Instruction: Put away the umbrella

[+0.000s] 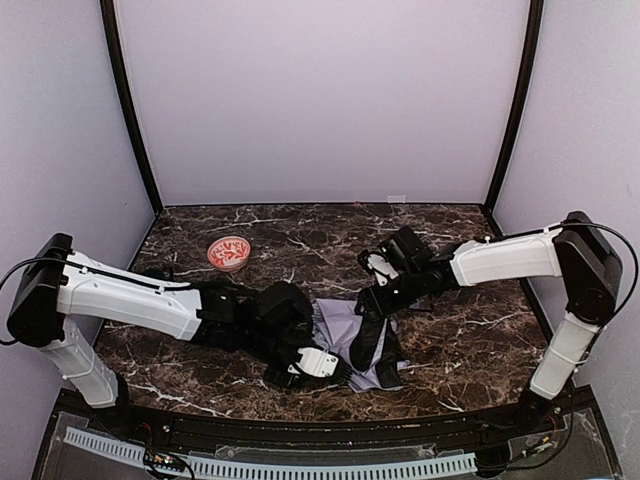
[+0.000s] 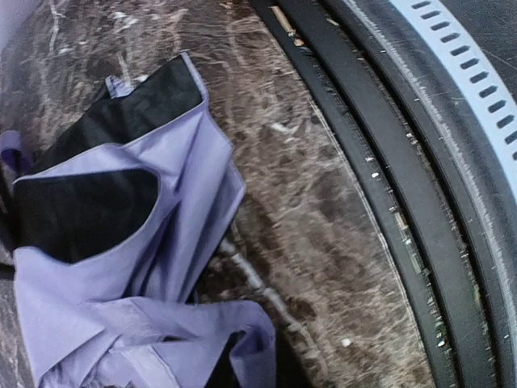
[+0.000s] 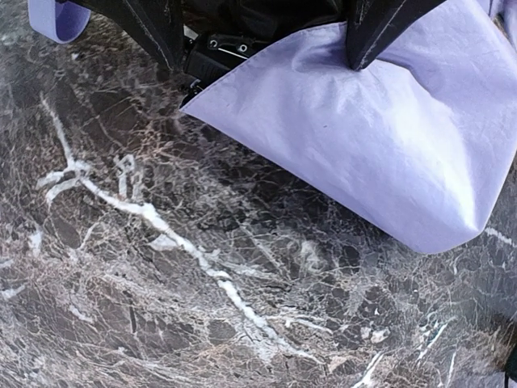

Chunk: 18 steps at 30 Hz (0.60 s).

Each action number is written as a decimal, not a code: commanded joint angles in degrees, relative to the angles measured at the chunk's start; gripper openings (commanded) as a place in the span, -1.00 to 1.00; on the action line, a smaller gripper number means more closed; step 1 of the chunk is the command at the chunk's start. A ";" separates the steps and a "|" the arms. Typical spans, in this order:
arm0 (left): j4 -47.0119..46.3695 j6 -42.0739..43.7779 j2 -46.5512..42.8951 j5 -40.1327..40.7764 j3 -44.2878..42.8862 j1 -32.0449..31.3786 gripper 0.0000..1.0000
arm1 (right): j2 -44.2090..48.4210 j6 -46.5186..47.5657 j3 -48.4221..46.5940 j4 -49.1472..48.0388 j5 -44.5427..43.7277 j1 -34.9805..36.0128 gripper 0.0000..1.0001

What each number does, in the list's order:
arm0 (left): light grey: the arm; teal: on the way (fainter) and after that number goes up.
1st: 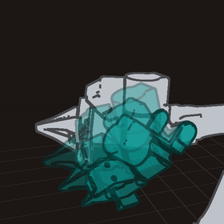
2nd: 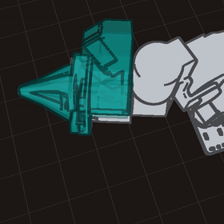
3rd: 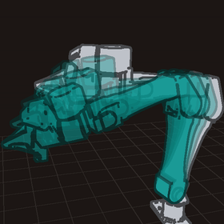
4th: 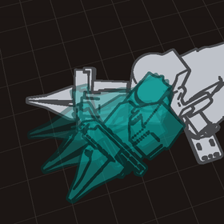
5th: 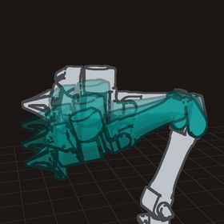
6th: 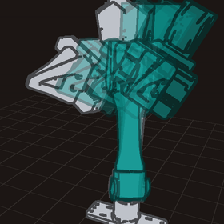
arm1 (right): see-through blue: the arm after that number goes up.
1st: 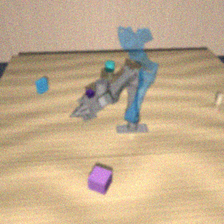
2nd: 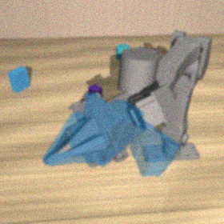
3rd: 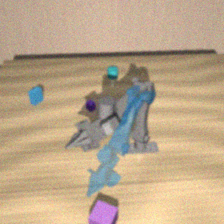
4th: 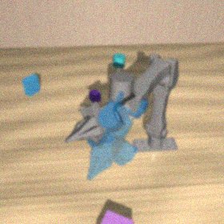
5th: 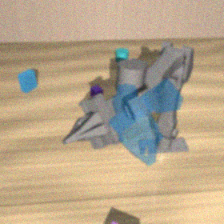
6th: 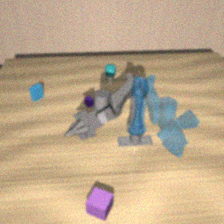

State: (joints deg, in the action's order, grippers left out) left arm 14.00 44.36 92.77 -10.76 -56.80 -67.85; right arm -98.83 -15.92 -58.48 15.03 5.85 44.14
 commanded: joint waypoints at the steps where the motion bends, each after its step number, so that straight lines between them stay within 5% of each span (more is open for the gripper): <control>1: 9.67 -6.10 3.15 1.04 -3.00 -4.31 -0.60 | -0.26 -8.63 3.09 0.25 -5.61 3.34 0.38; 6: 15.78 -12.30 0.61 -2.38 -1.88 -6.56 0.04 | 1.48 -9.49 1.98 4.04 -5.67 6.43 0.38; 11: 20.54 -15.52 -8.66 -3.90 -0.68 -6.79 0.21 | 6.05 3.52 -5.37 14.81 -5.82 7.46 0.44; 15: 11.81 -17.78 -18.32 1.93 4.83 -5.94 0.46 | 7.08 18.32 -14.08 22.14 -3.82 6.84 0.56; 18: 4.58 -23.64 -20.37 1.62 6.79 -0.60 0.46 | 5.52 25.94 -18.36 25.30 -0.94 6.36 0.61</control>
State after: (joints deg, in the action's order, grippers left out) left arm 26.68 27.86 74.59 -10.83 -52.80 -73.08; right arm -93.65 -4.34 -71.37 33.47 1.74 51.03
